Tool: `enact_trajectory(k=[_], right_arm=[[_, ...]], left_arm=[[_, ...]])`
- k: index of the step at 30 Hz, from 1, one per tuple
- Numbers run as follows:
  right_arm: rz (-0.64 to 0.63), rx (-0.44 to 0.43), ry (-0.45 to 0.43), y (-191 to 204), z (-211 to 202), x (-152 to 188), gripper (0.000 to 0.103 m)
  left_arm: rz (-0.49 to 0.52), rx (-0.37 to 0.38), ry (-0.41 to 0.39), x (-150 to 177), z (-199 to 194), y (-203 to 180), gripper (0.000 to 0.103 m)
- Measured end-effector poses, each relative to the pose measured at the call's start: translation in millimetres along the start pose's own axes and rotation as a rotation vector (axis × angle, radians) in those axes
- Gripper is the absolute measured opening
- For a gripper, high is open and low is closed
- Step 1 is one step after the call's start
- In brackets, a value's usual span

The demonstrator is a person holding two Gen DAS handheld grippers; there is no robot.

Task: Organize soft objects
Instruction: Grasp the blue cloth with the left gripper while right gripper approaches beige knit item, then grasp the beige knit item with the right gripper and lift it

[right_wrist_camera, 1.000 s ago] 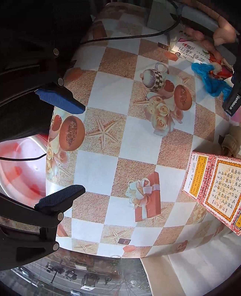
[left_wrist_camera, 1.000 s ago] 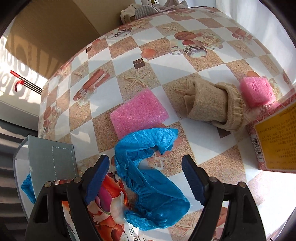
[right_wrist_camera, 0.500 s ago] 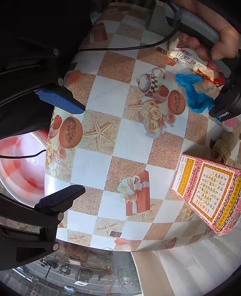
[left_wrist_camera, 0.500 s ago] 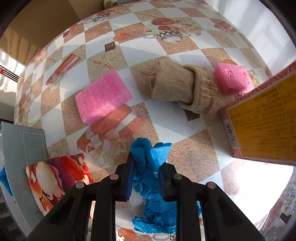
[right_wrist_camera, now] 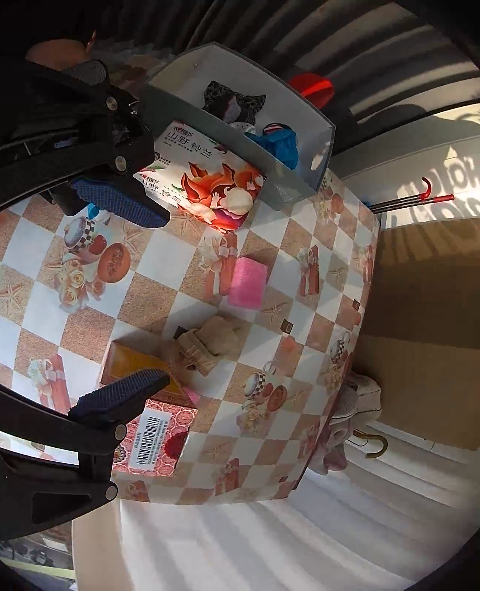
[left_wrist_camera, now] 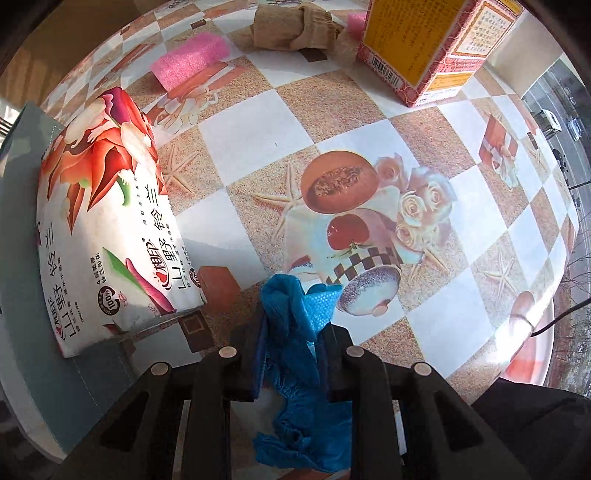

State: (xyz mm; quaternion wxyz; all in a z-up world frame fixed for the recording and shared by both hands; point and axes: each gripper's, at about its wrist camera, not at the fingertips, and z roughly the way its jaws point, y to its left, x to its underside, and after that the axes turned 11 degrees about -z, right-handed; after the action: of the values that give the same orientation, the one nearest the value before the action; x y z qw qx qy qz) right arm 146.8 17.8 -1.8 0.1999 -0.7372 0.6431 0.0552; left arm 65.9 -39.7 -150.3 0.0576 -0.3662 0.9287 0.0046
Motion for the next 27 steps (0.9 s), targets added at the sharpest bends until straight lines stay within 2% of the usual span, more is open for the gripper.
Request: enact_trajectory(k=[1,4,7,15,17,19,20,21,22,23,27], right_arm=[[-0.058,0.018,0.038,0.5,14.8,-11.2,0.08],[-0.184,0.072,0.242,-1.4,75.3,-27.0,0.08],[-0.198,0.105,0.384,-6.1,123.5,-33.7,0.08],[-0.086,0.204,0.457,-9.0,189.5,-55.9,0.08],[-0.069,0.188,0.503,-12.8,206.8,-51.8,0.08],[-0.051,0.166,0.509,-18.1,215.8,-46.5,0.08],[-0.029,0.148,0.471,-22.9,213.4,-45.9,0.067],[-0.009,0.109,0.451,-27.0,212.0,-45.8,0.031],[-0.004,0.103,0.451,-29.8,210.9,-46.1,0.012],[-0.011,0.105,0.448,-30.6,207.5,-46.0,0.011],[0.058,-0.002,0.327,-27.0,166.8,-39.4,0.011]], left_arm=[[0.003,0.0,-0.003,1.9,0.4,-0.7,0.025],[-0.007,0.001,-0.007,9.4,5.6,1.3,0.026],[-0.034,0.014,-0.003,8.8,8.5,6.0,0.028],[-0.041,0.037,-0.006,19.1,10.3,22.1,0.03],[-0.038,0.037,-0.002,19.4,12.0,16.8,0.03],[-0.034,0.037,0.003,19.4,11.6,16.8,0.03],[-0.032,0.038,0.005,19.6,11.7,16.1,0.03],[-0.032,0.039,0.006,20.3,11.9,16.6,0.03],[-0.031,0.041,0.007,14.6,12.1,15.3,0.03],[-0.026,0.041,0.008,14.9,12.5,15.2,0.03],[-0.008,0.038,0.027,7.1,10.7,11.3,0.03]])
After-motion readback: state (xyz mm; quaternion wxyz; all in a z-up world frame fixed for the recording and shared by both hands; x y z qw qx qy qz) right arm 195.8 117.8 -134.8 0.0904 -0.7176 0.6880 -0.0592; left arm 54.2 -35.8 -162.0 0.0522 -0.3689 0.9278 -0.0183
